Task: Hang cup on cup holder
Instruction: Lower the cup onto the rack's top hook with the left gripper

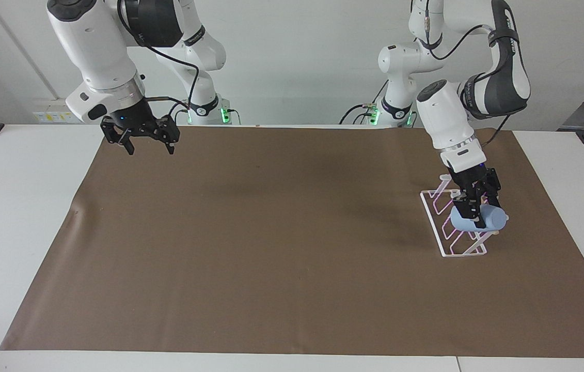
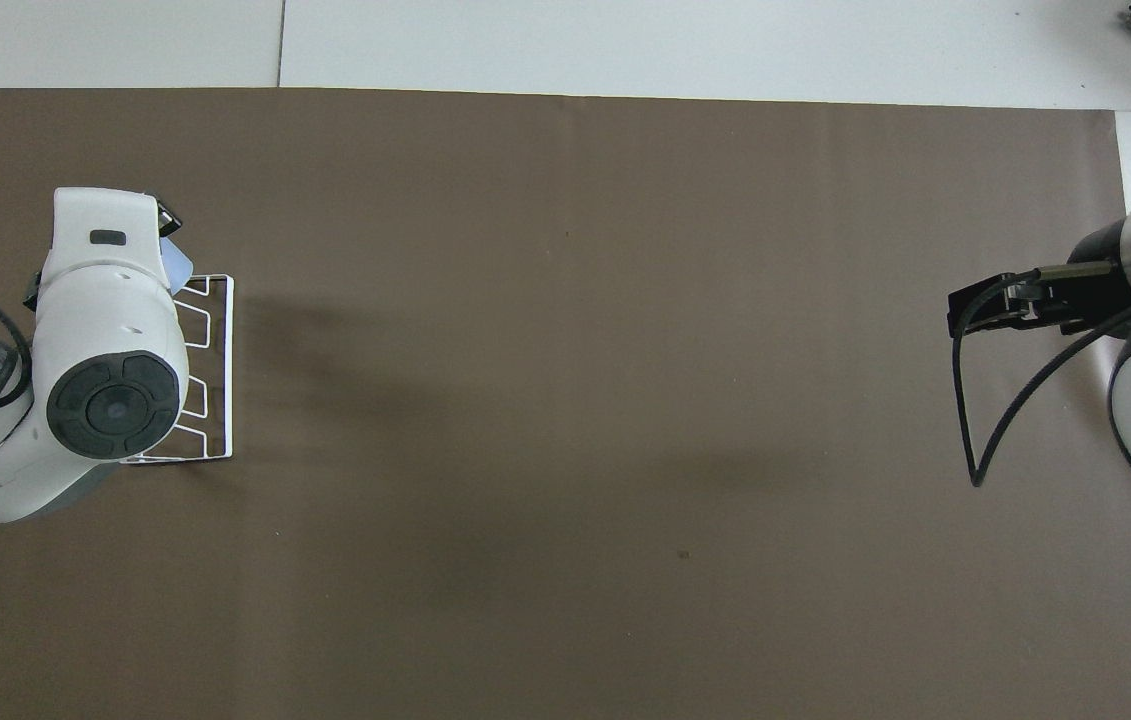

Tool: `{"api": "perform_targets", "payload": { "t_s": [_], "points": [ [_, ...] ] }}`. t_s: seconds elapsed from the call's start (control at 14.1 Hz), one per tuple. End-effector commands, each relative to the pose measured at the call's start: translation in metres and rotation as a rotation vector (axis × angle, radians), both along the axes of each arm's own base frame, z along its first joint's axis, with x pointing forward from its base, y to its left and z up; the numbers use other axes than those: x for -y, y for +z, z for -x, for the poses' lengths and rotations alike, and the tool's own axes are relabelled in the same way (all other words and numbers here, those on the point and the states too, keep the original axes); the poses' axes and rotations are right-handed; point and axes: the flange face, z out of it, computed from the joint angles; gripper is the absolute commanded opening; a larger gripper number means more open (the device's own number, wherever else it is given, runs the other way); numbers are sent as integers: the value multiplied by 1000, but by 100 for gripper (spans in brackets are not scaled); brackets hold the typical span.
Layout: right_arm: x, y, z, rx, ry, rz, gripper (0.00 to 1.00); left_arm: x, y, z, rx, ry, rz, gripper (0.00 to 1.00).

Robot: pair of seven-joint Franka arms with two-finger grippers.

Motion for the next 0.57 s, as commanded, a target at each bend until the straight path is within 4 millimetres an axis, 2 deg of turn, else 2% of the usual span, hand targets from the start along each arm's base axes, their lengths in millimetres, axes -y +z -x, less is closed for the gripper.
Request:
{"api": "perform_targets", "payload": {
  "t_s": [0.0,0.21,0.28,0.35,0.42,0.5],
  "points": [
    [0,1,5,-7,-33,1,100,0,-4,14,19,1,4,0],
    [1,-1,1,19,-29,2,100,1,-6,17,17,2,5,0],
    [4,-2,1,16,-32,1,100,2,-7,18,15,1,6,4],
    [10,-3,0,14,-43,1,100,3,-8,18,15,-1,9,35],
    [15,-4,1,11,-55,2,100,3,-8,19,20,-6,17,86],
    [17,-4,0,11,-64,2,100,4,-8,18,23,-11,24,100]
  ]
}}
